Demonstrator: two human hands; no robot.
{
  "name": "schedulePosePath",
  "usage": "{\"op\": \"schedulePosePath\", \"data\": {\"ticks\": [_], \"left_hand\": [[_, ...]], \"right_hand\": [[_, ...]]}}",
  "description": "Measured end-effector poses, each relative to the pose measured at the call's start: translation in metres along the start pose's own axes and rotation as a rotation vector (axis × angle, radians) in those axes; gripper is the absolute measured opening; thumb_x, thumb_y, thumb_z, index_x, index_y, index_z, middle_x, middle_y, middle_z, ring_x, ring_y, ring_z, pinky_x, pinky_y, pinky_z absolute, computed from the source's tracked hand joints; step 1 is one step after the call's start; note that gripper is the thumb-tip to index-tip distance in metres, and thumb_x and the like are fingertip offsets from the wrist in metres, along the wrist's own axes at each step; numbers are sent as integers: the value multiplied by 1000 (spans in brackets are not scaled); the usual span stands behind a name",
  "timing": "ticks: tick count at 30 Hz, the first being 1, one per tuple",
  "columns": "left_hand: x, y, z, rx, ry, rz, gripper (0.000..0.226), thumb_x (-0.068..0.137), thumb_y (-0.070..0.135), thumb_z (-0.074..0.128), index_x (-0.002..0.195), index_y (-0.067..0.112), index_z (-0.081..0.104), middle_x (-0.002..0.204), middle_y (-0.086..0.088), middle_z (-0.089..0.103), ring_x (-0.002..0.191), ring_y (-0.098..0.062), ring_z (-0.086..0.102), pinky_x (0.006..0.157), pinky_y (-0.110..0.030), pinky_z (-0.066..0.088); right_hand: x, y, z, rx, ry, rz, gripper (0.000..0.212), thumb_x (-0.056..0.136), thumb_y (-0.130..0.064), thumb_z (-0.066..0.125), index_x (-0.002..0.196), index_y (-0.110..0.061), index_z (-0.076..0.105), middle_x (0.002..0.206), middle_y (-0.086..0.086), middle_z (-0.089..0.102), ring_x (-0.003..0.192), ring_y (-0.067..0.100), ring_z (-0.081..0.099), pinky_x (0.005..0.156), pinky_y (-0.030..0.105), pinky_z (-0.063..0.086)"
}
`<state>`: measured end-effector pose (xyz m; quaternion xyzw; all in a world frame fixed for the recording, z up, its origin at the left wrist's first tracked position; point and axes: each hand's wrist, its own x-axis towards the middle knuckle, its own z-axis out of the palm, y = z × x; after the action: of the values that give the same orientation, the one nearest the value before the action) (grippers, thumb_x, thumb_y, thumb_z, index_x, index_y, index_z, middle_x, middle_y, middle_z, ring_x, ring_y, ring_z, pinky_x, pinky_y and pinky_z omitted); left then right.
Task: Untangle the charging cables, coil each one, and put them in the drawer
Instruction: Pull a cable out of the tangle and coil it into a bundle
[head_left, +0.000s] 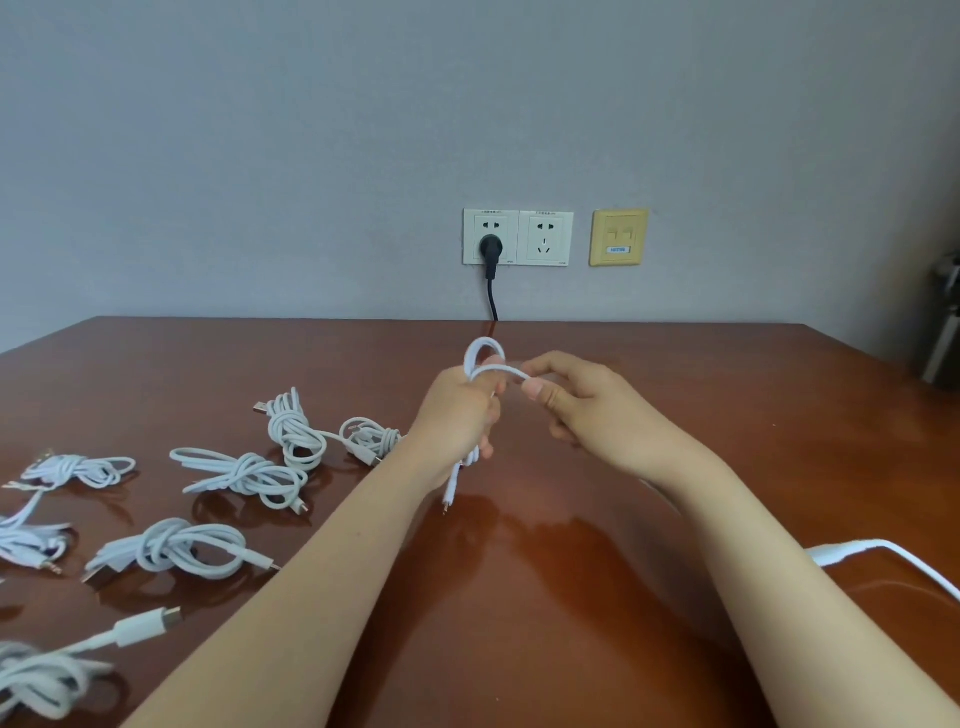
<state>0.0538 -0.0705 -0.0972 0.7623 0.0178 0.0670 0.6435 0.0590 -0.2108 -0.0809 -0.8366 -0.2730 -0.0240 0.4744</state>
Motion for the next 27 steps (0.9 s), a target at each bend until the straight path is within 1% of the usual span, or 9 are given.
{"op": "schedulePosePath", "data": {"ticks": [4, 7, 9, 11, 13, 18, 22, 25, 27], "left_hand": [[3, 0, -3, -54, 87, -34, 34, 101, 28, 36, 71, 14, 46, 34, 10, 31, 27, -9, 27, 40, -20, 31], [4, -1, -6, -72, 137, -58, 34, 101, 24, 36, 69, 14, 45, 40, 5, 29, 28, -9, 23, 36, -16, 27], [5, -3, -8, 24, 150, -40, 34, 100, 24, 37, 69, 14, 46, 45, 2, 31, 27, -10, 24, 35, -16, 28], [4, -3, -6, 93, 132, -7, 33, 100, 26, 39, 71, 14, 48, 48, 1, 35, 26, -10, 27, 36, -17, 31], [1, -3, 0, 66, 98, 4, 34, 100, 31, 40, 71, 14, 48, 48, 1, 35, 27, -10, 27, 36, -17, 29], [-3, -4, 14, 34, 39, 45, 34, 99, 31, 42, 71, 15, 50, 40, 5, 32, 26, -8, 26, 33, -15, 26], [-6, -2, 18, 24, 59, 115, 33, 98, 29, 45, 72, 12, 53, 39, 5, 34, 25, -8, 29, 33, -16, 29], [-8, -3, 20, 41, 87, 154, 34, 98, 29, 46, 66, 19, 51, 36, 8, 41, 25, -7, 32, 35, -18, 30], [-10, -3, 21, 64, 102, 197, 26, 97, 27, 47, 74, 19, 57, 44, 9, 43, 30, -6, 35, 37, -19, 31]], "right_hand": [[0, -1, 1, -68, -80, 65, 26, 99, -25, 43, 76, -25, 56, 35, -12, 42, 36, 2, 37, 41, 10, 28], [-3, -5, -2, -97, -138, 153, 32, 100, -26, 40, 72, -19, 56, 40, -10, 40, 41, 10, 35, 43, 16, 32], [-3, -5, -3, -259, -61, 139, 35, 98, -28, 41, 67, -20, 55, 52, -6, 45, 54, 15, 45, 55, 23, 39], [-2, -4, -2, -399, 86, 122, 33, 97, -31, 41, 69, -20, 54, 64, -5, 49, 75, 23, 52, 72, 32, 42], [-2, -2, 0, -410, 188, 110, 33, 98, -32, 39, 69, -21, 50, 69, -5, 50, 83, 27, 51, 76, 35, 40], [1, 1, 5, -351, 288, 67, 36, 98, -30, 38, 64, -23, 45, 71, -1, 55, 79, 29, 50, 74, 36, 41], [3, 6, 14, -317, 227, 91, 38, 98, -34, 38, 64, -22, 49, 73, 3, 58, 81, 31, 55, 76, 38, 44], [3, 9, 17, -285, 179, 106, 41, 98, -36, 38, 62, -22, 50, 70, 2, 56, 80, 32, 56, 78, 39, 45], [3, 10, 17, -256, 174, 117, 41, 98, -34, 39, 60, -22, 50, 62, -2, 52, 75, 29, 53, 75, 36, 43]]}}
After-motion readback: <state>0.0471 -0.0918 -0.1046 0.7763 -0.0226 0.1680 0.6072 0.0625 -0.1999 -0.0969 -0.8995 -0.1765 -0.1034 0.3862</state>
